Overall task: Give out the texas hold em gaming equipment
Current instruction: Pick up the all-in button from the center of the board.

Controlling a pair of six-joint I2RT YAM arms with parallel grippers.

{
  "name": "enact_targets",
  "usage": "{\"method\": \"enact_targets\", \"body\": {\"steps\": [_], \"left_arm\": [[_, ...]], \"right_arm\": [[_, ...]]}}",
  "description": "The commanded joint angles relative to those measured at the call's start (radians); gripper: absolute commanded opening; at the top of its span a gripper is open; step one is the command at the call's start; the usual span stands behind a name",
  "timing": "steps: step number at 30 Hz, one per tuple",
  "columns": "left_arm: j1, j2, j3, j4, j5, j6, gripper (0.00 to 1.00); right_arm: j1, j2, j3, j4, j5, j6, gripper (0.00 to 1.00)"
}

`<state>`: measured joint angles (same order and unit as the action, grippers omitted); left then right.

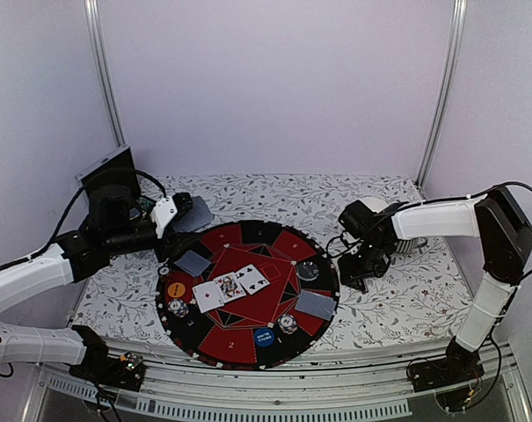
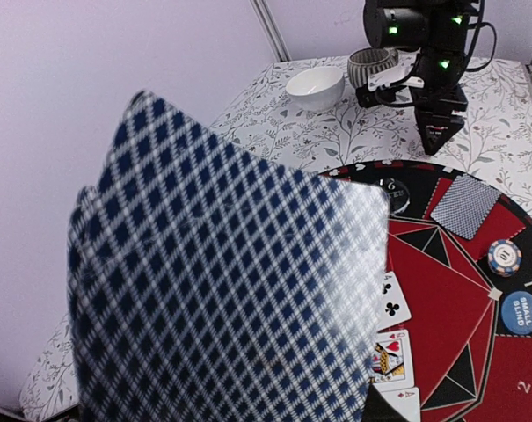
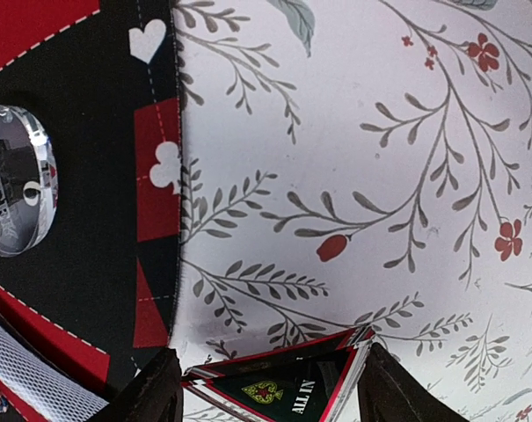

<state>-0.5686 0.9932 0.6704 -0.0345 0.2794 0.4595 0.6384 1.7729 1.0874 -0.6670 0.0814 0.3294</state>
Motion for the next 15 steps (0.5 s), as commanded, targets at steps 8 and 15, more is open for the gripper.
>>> {"method": "enact_targets", "body": {"steps": [8,15], "left_arm": [[-0.01,-0.004,0.014,0.022,-0.002,-0.002,0.43],[-0.01,-0.007,0.013,0.025,-0.016,-0.002,0.42]], "right_arm": [[0.117,-0.073,0.168,-0.043,0.005,-0.036,0.56],[0.324,-0.029,0.284,0.083,-0.096,-0.089,0.53]]}}
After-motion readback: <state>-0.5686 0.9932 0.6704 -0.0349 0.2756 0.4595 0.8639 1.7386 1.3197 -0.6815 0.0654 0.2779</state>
